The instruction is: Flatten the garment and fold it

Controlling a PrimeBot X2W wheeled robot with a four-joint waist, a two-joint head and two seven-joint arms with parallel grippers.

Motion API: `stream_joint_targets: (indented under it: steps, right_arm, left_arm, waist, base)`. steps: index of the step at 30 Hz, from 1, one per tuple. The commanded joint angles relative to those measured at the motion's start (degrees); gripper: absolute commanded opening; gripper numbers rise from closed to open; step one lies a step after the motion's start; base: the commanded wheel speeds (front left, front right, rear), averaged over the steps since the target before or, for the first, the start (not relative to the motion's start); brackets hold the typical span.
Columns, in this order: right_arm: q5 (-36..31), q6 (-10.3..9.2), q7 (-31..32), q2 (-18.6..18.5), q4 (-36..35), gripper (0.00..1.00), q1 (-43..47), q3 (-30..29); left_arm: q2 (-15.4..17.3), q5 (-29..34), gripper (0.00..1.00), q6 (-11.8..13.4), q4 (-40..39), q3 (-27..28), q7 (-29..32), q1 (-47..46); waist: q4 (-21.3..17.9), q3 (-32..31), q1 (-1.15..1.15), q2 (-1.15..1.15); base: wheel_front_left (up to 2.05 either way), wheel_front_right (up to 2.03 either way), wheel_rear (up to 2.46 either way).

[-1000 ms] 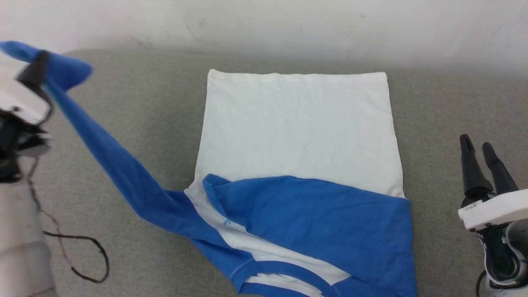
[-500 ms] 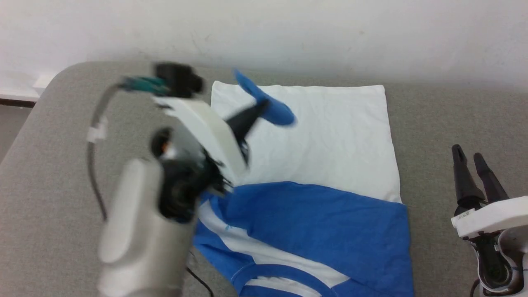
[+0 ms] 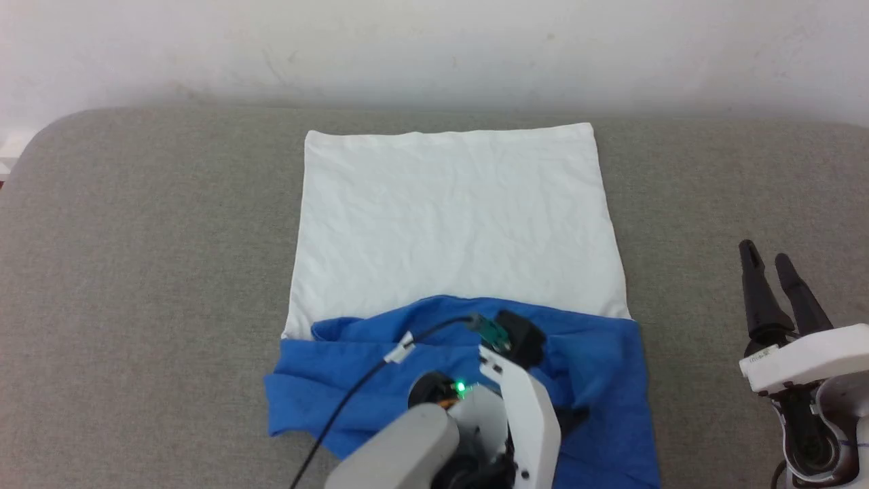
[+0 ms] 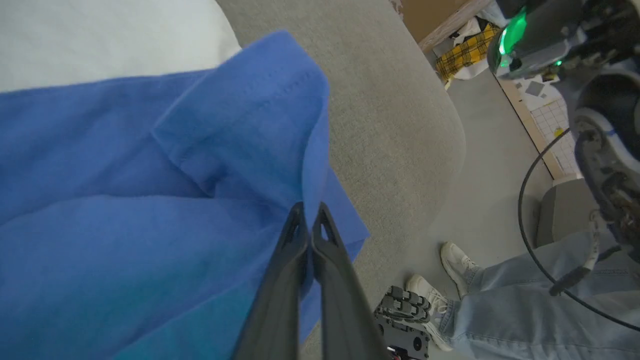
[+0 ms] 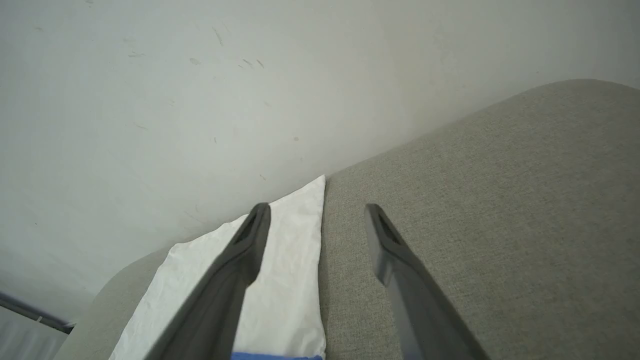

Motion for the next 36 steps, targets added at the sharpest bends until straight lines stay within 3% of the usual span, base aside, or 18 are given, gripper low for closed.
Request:
stream_joint_targets:
  steps: [1, 2, 3, 4, 9, 14, 18, 22, 27, 30, 36]
  right_arm:
    - [0.14, -0.04, -0.10, 0.12, 0.00, 1.00, 0.43, 0.01]
    - [0.13, -0.04, -0.08, 0.12, -0.08, 1.00, 0.45, 0.00]
    - [0.14, -0.04, -0.05, 0.12, -0.16, 1.00, 0.46, 0.00]
    - [0.13, -0.04, -0.03, 0.12, -0.23, 1.00, 0.48, -0.05]
    - [0.04, -0.04, -0.03, 0.12, -0.28, 1.00, 0.58, -0.43]
    - [0.13, -0.04, 0.07, 0.12, -0.10, 1.00, 0.75, -0.20]
    - [0.20, -0.04, 0.28, 0.12, -0.16, 1.00, 0.67, 0.17]
    - [-0.04, -0.04, 0.73, 0.12, -0.15, 1.00, 0.22, 1.27]
    - [-2.40, -0.04, 2.39, 0.12, -0.11, 1.00, -0.21, 2.89]
    - [-4.54, -0.04, 4.49, 0.12, 0.23, 1.00, -0.91, 3.64]
    - [-8.47, -0.04, 11.10, 0.12, 3.38, 1.00, -8.11, 4.42]
  left_arm:
    - [-0.11, -0.36, 0.00, -0.38, 1.44, -2.10, 0.72, 0.92]
    - [-0.11, -0.18, 0.00, -0.41, 2.55, -3.47, 1.30, 0.77]
    - [-0.11, -0.07, 0.24, -0.48, 3.77, -4.79, 2.49, 0.63]
    - [-0.11, -0.16, 1.00, -0.61, 4.50, -5.64, 3.28, 0.43]
    - [-0.11, -2.38, 1.00, -0.72, 4.68, -5.67, 6.49, -1.29]
    - [0.20, -9.69, 1.00, 0.68, -1.27, 3.33, 4.53, -2.24]
    - [3.59, -9.42, 1.00, 3.76, -5.83, 13.47, -5.38, -4.10]
    - [9.24, -3.07, 1.00, 6.68, -6.23, 21.28, -20.07, -3.78]
    - [14.83, 4.33, 1.00, 7.60, -4.74, 24.92, -34.50, 0.11]
    - [16.03, 6.82, 1.00, 8.55, -4.44, 26.45, -38.60, 2.22]
    - [15.52, 9.87, 1.00, 10.36, -7.51, 29.69, -40.22, 5.65]
  waist:
    - [-0.46, 0.33, 0.00, 0.00]
    - [-0.54, 0.40, 0.00, 0.00]
    - [-0.62, 0.43, 0.00, 0.00]
    - [-0.63, 0.45, 0.00, 0.00]
    - [-0.08, 0.10, 0.00, 0.00]
    - [0.67, -0.78, 0.00, 0.00]
    - [1.00, -1.05, 0.00, 0.00]
    - [0.65, -0.90, 0.00, 0.00]
    - [0.47, -0.11, 0.00, 0.00]
    - [0.57, 0.86, 0.00, 0.00]
    - [0.87, 4.24, 0.00, 0.00]
  base:
    - [0.00, 0.00, 0.00]
    - [0.00, 0.00, 0.00]
    - [0.00, 0.00, 0.00]
    - [0.00, 0.00, 0.00]
    - [0.00, 0.00, 0.00]
    - [0.00, 0.00, 0.00]
    - [0.00, 0.00, 0.00]
    - [0.00, 0.00, 0.00]
    - [0.00, 0.00, 0.00]
    - [0.00, 0.00, 0.00]
    - [0.00, 0.00, 0.00]
